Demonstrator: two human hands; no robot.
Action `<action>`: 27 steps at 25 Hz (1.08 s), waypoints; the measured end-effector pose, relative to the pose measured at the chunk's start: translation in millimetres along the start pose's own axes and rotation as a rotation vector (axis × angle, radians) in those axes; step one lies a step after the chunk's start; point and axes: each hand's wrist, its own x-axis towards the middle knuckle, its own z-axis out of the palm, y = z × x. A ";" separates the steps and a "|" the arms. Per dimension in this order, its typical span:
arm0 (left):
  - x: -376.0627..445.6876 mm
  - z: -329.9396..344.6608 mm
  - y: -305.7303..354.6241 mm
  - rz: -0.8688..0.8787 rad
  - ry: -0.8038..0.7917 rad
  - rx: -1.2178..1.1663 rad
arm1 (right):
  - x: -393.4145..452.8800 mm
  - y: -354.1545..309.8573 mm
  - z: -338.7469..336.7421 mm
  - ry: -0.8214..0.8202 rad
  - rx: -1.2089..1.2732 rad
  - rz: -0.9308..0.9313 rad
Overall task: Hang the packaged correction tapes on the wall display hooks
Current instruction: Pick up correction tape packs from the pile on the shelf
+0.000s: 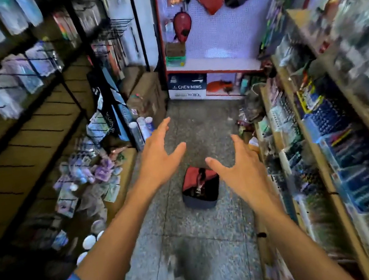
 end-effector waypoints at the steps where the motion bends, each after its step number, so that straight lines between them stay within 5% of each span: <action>1: 24.6 5.8 -5.7 0.010 0.016 0.004 | 27.1 0.0 4.2 -0.013 -0.001 -0.010; 13: 336.6 31.0 -103.5 -0.153 0.168 -0.066 | 373.9 -51.7 101.9 -0.188 -0.065 -0.148; 20: 427.6 31.1 -166.3 -0.296 0.316 -0.088 | 531.0 -93.4 170.0 -0.325 -0.013 -0.351; 27: 474.8 46.1 -201.4 -0.586 0.678 -0.025 | 652.8 -125.9 254.8 -0.643 0.053 -0.687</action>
